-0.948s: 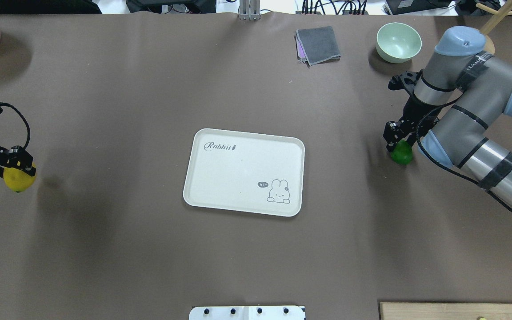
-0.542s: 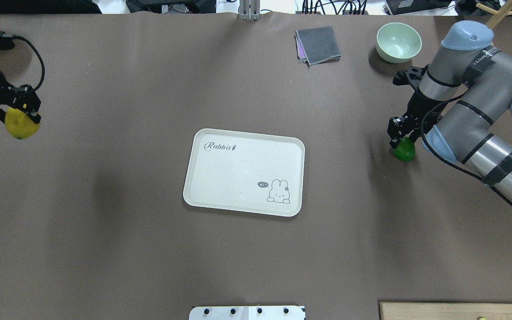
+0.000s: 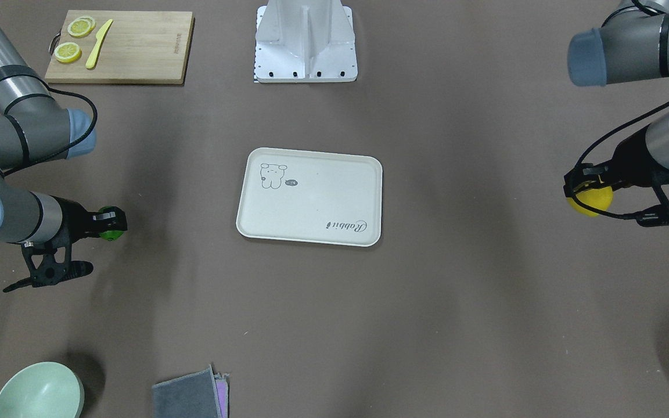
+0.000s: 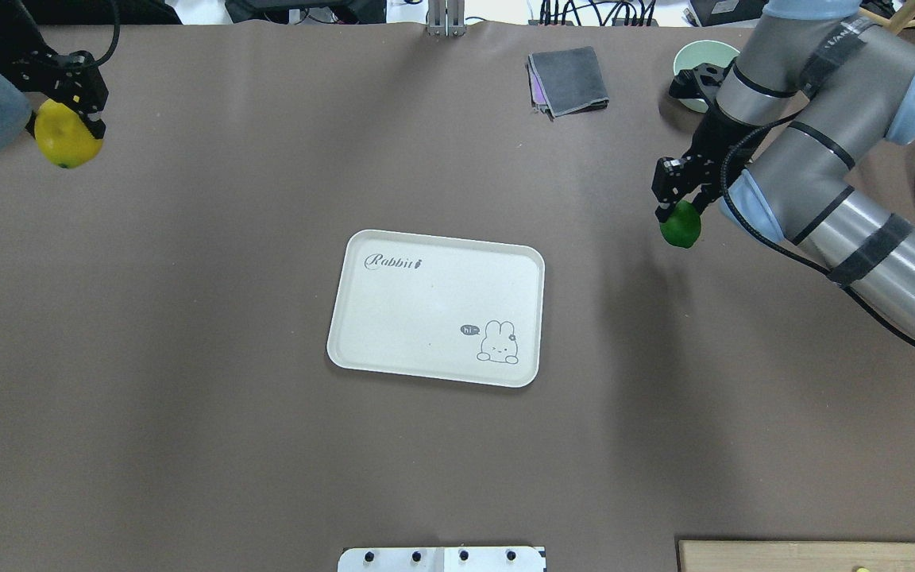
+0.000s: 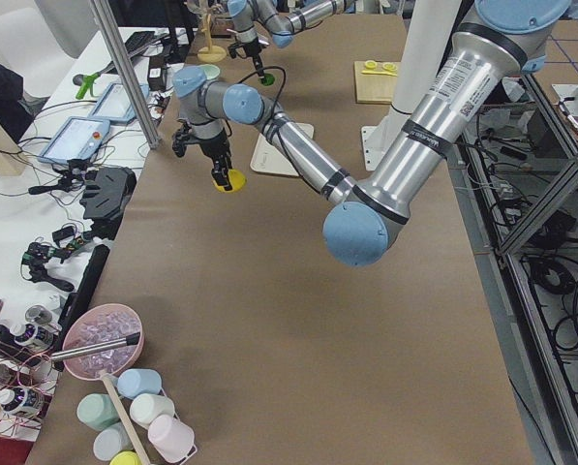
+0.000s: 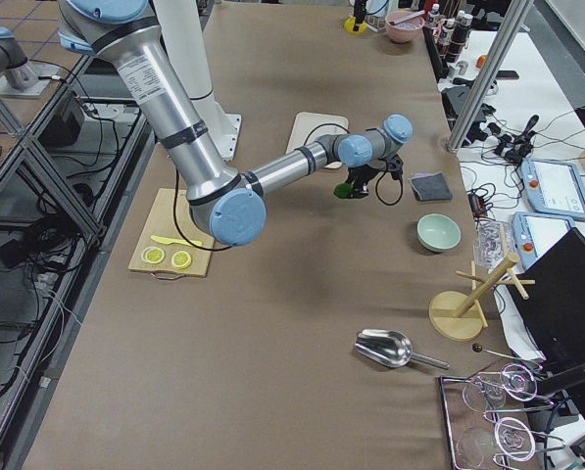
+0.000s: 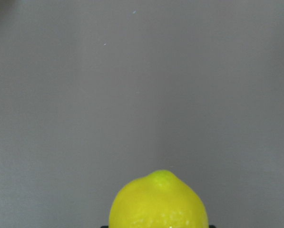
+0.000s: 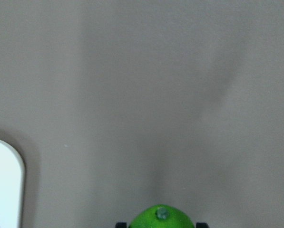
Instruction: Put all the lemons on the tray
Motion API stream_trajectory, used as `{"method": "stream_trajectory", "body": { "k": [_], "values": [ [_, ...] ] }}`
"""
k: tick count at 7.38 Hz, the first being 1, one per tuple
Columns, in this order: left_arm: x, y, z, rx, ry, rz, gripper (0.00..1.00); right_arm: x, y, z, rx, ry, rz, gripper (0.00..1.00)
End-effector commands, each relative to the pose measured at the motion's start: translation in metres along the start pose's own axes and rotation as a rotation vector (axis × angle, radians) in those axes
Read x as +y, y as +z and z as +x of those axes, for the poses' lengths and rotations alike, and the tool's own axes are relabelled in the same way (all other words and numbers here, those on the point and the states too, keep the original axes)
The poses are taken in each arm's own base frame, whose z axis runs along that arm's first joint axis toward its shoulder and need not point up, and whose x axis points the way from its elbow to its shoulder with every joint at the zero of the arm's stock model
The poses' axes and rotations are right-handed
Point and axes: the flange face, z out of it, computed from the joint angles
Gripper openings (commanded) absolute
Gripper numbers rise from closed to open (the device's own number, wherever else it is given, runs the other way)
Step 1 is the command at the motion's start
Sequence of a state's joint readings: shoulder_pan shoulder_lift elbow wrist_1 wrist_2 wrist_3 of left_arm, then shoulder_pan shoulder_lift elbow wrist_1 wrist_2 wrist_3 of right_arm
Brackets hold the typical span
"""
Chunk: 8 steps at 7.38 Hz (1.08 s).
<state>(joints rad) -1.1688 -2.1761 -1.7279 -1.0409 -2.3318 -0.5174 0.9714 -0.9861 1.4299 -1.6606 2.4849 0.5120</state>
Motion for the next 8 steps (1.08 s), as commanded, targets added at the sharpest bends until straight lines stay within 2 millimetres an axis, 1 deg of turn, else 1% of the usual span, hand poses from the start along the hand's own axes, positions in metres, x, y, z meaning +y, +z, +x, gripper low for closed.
{"method": "stream_trajectory", "body": {
  "k": [1,2,3,4,5,6,7,8],
  "values": [
    [0.011,-0.012,0.068,0.023,-0.011,0.006,0.00,0.001,0.001,-0.084,-0.042,0.126,-0.022,0.22],
    [0.022,-0.002,0.104,0.029,0.002,-0.008,0.00,0.007,0.013,-0.125,-0.049,0.130,-0.041,0.22],
    [0.023,0.004,0.121,0.032,-0.019,-0.014,0.00,0.013,0.025,-0.156,-0.047,0.100,-0.055,0.22],
    [0.030,0.006,0.141,0.040,-0.047,-0.019,0.00,0.021,0.041,-0.183,-0.045,0.058,-0.069,0.22],
    [0.037,0.013,0.167,0.054,-0.085,-0.022,0.00,0.025,0.049,-0.198,-0.047,0.030,-0.068,0.22],
    [0.039,0.020,0.179,0.060,-0.131,0.011,0.00,0.029,0.060,-0.207,-0.048,0.009,-0.077,0.24],
    [0.044,0.030,0.187,0.060,-0.151,0.006,0.00,0.031,0.070,-0.212,-0.045,-0.025,-0.055,0.30],
    [0.046,0.032,0.189,0.059,-0.151,0.002,0.00,0.029,0.076,-0.211,-0.039,-0.028,-0.053,0.40]
  ]
}}
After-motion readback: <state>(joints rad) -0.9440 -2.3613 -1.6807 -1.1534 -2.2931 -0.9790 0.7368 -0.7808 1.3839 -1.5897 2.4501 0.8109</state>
